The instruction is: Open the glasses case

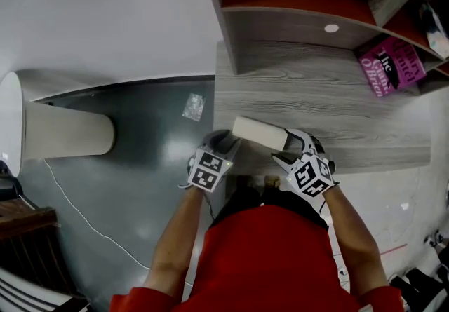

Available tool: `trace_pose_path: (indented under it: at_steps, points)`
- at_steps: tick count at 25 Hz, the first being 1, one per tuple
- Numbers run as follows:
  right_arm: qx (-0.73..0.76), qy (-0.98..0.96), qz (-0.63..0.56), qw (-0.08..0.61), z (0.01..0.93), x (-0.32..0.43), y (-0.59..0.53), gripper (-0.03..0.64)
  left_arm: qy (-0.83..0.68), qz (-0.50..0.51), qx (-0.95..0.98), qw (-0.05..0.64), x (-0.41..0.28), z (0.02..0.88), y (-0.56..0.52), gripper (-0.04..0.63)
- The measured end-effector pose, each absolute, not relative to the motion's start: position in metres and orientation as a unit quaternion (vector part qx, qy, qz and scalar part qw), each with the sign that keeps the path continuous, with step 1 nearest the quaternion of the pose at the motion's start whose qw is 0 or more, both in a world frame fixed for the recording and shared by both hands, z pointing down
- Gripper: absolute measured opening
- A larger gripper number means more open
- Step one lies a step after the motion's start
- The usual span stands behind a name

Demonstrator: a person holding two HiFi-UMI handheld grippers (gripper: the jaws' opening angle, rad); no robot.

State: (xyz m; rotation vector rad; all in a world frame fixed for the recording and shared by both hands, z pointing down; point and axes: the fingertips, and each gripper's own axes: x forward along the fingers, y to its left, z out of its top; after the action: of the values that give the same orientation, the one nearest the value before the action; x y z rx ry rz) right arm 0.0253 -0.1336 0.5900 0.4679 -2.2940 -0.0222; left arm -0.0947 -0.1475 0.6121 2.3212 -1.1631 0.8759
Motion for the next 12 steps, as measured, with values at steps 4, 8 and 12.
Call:
trace_pose_path:
  at_steps: [4,8,12]
  points:
    - [0.174,-0.896,-0.02,0.407,0.598,0.023,-0.135,0.331,-0.406,0.314,0.833,0.207,-0.093,0.614,-0.15,0.138]
    - [0.17,-0.89,-0.026,0.422,0.604,0.021,-0.139,0.328,-0.397,0.321,0.834,0.21,-0.09,0.615,-0.151,0.138]
    - [0.166,-0.884,-0.039,0.436,0.608,0.02,-0.143,0.29,-0.384,0.328,0.838,0.208,-0.087,0.615,-0.151,0.112]
